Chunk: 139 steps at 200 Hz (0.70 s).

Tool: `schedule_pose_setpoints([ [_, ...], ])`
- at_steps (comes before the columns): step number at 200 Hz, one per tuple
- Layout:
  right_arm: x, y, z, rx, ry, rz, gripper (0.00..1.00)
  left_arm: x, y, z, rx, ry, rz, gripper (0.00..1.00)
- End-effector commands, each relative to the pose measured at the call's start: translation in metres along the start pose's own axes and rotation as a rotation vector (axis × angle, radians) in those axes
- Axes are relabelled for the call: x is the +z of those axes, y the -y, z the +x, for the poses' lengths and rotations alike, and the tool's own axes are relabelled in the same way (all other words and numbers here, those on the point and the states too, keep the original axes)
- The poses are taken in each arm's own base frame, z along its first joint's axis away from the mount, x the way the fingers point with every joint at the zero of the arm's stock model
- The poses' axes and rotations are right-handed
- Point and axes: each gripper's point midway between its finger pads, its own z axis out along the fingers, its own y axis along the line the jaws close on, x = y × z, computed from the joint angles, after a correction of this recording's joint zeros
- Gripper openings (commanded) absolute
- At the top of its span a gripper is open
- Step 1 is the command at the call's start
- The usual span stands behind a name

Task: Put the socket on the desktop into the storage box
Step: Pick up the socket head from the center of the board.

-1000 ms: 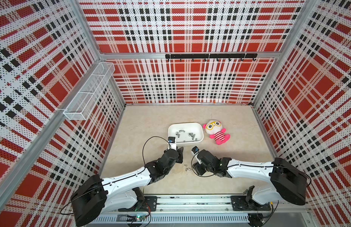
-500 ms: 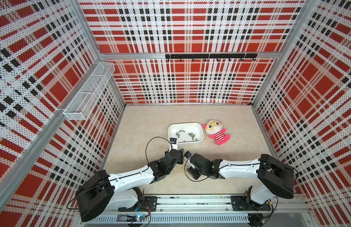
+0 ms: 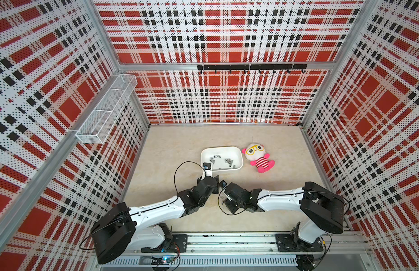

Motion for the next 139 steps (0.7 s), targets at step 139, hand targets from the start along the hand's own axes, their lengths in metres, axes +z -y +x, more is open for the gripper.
schedule_pose_setpoints([
  [139, -0.016, 0.038, -0.004, 0.040, 0.035, 0.220, 0.07, -0.015, -0.011, -0.022, -0.034, 0.092, -0.059, 0.45],
])
